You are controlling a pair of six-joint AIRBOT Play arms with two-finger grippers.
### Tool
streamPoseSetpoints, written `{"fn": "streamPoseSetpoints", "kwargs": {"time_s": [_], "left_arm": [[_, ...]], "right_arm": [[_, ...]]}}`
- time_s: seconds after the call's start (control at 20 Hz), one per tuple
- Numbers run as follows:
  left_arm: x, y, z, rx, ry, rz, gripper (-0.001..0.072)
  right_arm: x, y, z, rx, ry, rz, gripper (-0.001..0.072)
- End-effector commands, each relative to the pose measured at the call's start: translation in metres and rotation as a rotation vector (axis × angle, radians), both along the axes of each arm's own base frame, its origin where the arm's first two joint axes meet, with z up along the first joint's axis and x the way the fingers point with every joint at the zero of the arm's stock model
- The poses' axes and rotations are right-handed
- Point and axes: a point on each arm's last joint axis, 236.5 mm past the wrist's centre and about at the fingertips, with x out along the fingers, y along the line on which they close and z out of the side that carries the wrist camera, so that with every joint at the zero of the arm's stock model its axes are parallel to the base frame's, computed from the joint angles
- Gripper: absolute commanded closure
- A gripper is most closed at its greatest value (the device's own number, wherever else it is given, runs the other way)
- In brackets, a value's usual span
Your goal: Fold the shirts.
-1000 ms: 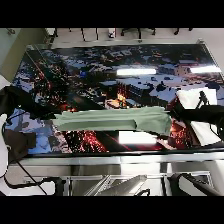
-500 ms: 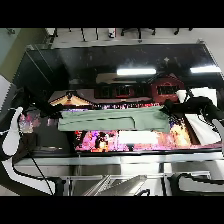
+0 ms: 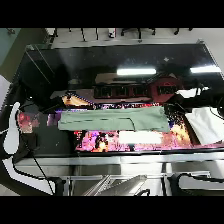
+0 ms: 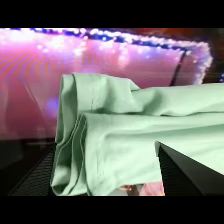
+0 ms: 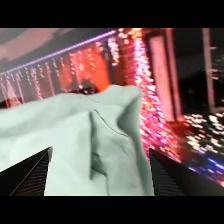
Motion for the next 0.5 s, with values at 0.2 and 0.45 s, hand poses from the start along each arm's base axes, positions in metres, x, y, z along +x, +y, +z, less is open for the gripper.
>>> {"fn": "streamPoseSetpoints", "kwargs": {"time_s": [0.2,0.45], "left_arm": [[-0.014,0.022,0.064,-0.027,0.037,0.057,0.0010],[-0.008,0.008,0.101,-0.003,-0.091,0.030,0.0011]], "right_arm": [[-0.046,0.005,-0.033,0.135,0.122,0.260,0.0035],[-0.057,0.024,-0.064,0.268,0.168,0.337,0.0036]]}}
